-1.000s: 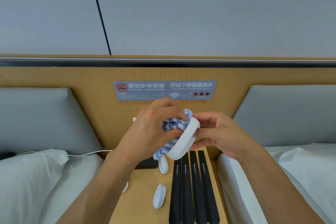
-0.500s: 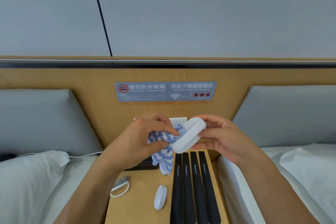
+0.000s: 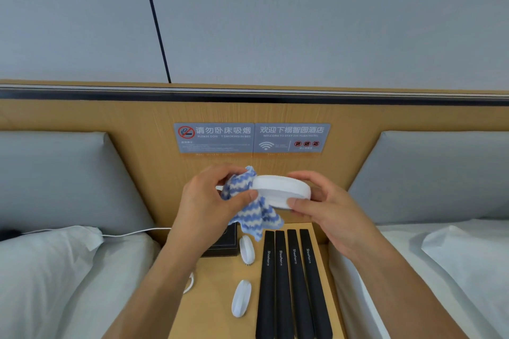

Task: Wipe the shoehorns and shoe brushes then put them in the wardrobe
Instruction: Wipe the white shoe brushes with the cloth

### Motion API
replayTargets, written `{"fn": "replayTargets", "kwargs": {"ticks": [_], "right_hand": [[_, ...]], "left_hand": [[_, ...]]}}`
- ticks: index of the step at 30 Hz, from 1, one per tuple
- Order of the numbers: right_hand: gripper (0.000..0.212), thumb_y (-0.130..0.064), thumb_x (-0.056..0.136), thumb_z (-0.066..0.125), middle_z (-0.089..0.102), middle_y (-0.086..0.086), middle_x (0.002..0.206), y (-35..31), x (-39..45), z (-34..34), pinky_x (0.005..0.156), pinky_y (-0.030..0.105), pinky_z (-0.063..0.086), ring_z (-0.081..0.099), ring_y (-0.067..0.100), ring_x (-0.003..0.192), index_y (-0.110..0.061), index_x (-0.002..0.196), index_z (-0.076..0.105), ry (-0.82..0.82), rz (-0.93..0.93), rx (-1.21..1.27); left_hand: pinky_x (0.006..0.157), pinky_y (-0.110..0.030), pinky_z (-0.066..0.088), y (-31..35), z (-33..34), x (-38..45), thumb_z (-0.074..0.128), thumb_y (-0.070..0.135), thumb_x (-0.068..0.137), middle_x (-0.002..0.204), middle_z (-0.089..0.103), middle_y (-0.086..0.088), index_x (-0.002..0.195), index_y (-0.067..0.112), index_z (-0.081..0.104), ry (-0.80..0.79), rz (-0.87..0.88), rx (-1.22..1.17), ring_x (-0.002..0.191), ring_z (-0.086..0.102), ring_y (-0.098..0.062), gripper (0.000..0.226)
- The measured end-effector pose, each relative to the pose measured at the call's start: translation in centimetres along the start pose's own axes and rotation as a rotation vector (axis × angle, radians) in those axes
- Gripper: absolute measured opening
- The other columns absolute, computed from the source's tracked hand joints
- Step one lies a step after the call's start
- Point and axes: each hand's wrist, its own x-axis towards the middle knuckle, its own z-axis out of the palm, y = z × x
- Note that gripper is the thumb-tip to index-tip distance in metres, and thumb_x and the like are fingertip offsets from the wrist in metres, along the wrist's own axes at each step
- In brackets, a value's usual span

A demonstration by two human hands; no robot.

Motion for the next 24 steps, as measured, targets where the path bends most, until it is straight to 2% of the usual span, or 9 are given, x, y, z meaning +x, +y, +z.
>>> {"fn": "replayTargets", "kwargs": {"ticks": [2,5,7,10,13,18,21,24], "right_hand": [[0.047,-0.004,0.083,0.075,0.072,-0.007,0.116,-0.1,0.1,-0.2,0.089,0.034,0.058,0.067,0.014,0.11,-0.034,0.12,0.069,-0.086,-0.011,-0.045],[0.036,-0.02,0.086,0.074,0.07,0.003,0.123,-0.5,0.1,-0.2,0.091,0.036,0.058,0.067,0.022,0.115,-0.022,0.122,0.07,-0.205,0.053,0.137],[0.038,-0.029,0.088,0.071,0.069,0.012,0.124,-0.7,0.2,-0.1,0.088,0.039,0.059,0.067,0.03,0.114,-0.014,0.122,0.069,-0.219,0.139,0.266],[0.031,-0.023,0.09,0.068,0.066,0.023,0.125,-0.3,0.3,0.0,0.085,0.046,0.059,0.066,0.041,0.112,-0.009,0.117,0.07,-0.241,0.22,0.35],[0.034,-0.019,0.086,0.074,0.065,0.024,0.125,0.1,0.4,-0.1,0.088,0.052,0.056,0.062,0.047,0.116,-0.008,0.118,0.068,-0.324,0.261,0.408],[0.054,-0.016,0.082,0.081,0.061,0.021,0.133,0.8,0.6,0.1,0.093,0.055,0.053,0.059,0.045,0.121,-0.015,0.132,0.061,-0.458,0.254,0.474],[0.051,-0.014,0.089,0.074,0.056,0.022,0.14,1.1,0.7,0.1,0.097,0.059,0.05,0.053,0.045,0.129,-0.016,0.138,0.058,-0.5,0.257,0.506],[0.045,-0.016,0.092,0.071,0.057,0.023,0.139,1.2,0.8,0.1,0.098,0.061,0.049,0.054,0.045,0.128,-0.017,0.136,0.06,-0.491,0.261,0.505]], "left_hand": [[0.07,-0.018,0.05,-0.1,-0.3,0.5,0.08,0.036,0.074,0.094,0.067,0.02,0.101,0.039,0.066,0.004,-0.004,0.011,0.087,0.062,0.002,0.031],[0.069,-0.015,0.047,-0.2,-0.9,1.1,0.079,0.037,0.074,0.095,0.067,0.02,0.102,0.038,0.067,-0.004,-0.005,0.035,0.087,0.061,0.003,0.031],[0.068,-0.014,0.047,-0.2,-1.1,1.4,0.079,0.038,0.074,0.095,0.067,0.021,0.102,0.037,0.068,-0.009,-0.008,0.034,0.087,0.062,0.003,0.03],[0.068,-0.014,0.046,0.1,-1.0,1.5,0.08,0.038,0.073,0.095,0.066,0.021,0.102,0.036,0.069,-0.01,0.014,0.055,0.087,0.061,0.003,0.03],[0.07,-0.013,0.045,0.4,-1.0,1.5,0.081,0.037,0.073,0.097,0.065,0.02,0.101,0.035,0.071,-0.003,0.043,0.083,0.089,0.06,0.004,0.03],[0.073,-0.001,0.038,0.9,-0.5,1.4,0.083,0.034,0.071,0.098,0.063,0.022,0.102,0.031,0.073,0.022,0.086,0.14,0.094,0.056,0.009,0.033],[0.074,0.001,0.036,1.2,-0.1,1.2,0.084,0.031,0.071,0.099,0.062,0.019,0.104,0.025,0.074,0.033,0.102,0.182,0.091,0.056,0.009,0.035],[0.076,0.0,0.037,1.2,-0.5,1.2,0.084,0.029,0.071,0.101,0.062,0.018,0.105,0.025,0.075,0.044,0.124,0.181,0.091,0.056,0.009,0.035]]}}
